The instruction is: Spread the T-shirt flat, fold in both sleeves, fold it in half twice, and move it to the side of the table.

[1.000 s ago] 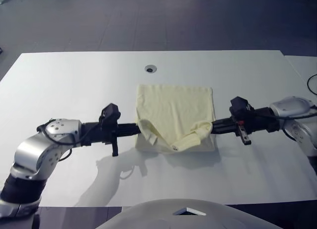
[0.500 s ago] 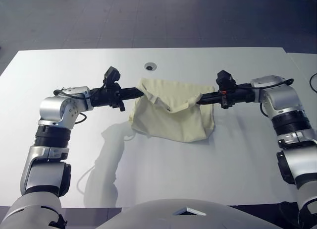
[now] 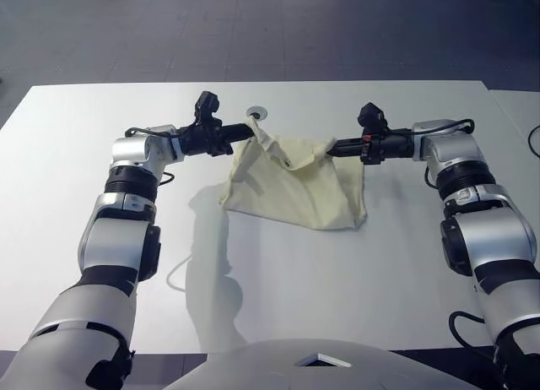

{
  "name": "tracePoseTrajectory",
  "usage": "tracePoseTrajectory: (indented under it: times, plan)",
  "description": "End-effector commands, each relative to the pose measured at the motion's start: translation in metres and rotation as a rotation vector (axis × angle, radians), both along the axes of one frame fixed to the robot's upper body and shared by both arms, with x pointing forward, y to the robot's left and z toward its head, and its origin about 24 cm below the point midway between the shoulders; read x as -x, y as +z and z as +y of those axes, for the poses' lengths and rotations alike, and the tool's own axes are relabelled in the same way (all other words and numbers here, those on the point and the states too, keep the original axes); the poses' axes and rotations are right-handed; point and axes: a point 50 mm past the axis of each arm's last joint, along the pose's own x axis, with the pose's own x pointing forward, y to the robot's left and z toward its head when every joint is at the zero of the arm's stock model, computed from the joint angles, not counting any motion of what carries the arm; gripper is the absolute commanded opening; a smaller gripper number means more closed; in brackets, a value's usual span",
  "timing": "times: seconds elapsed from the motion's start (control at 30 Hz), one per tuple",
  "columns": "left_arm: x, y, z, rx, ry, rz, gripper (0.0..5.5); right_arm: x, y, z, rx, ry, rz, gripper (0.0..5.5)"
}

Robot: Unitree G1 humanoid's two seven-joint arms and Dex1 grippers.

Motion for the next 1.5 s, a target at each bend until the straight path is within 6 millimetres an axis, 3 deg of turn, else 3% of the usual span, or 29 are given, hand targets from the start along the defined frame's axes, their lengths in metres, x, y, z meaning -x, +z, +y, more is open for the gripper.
tracePoseTrajectory:
  times: [0.03, 0.3, 0.6, 0.77, 1.1, 1.27, 1.5]
  plan:
    - [-0.009, 0.000, -0.004, -0.015, 0.073, -0.010, 0.00, -0.006, -0.002, -0.001, 0.015, -0.098, 0.017, 0.01]
    - [-0.015, -0.013, -0.018, -0.020, 0.198, 0.034, 0.00, -0.003, -0.030, 0.004, 0.038, -0.210, 0.059, 0.01]
    - [-0.014, -0.028, -0.015, -0.085, 0.271, 0.070, 0.00, -0.004, -0.038, -0.004, 0.091, -0.344, 0.073, 0.01]
    - [-0.010, -0.039, -0.019, -0.151, 0.263, 0.098, 0.00, -0.001, -0.048, -0.002, 0.136, -0.337, 0.105, 0.01]
    - [-0.015, -0.037, -0.017, -0.159, 0.396, 0.131, 0.00, -0.002, -0.051, -0.003, 0.134, -0.416, 0.108, 0.01]
    - [-0.021, -0.027, -0.014, -0.069, 0.504, 0.169, 0.85, -0.008, -0.052, -0.011, 0.105, -0.660, 0.077, 0.71]
    - [-0.028, -0.014, -0.012, -0.025, 0.573, 0.147, 2.06, -0.013, -0.050, -0.009, 0.031, -0.768, 0.055, 1.87]
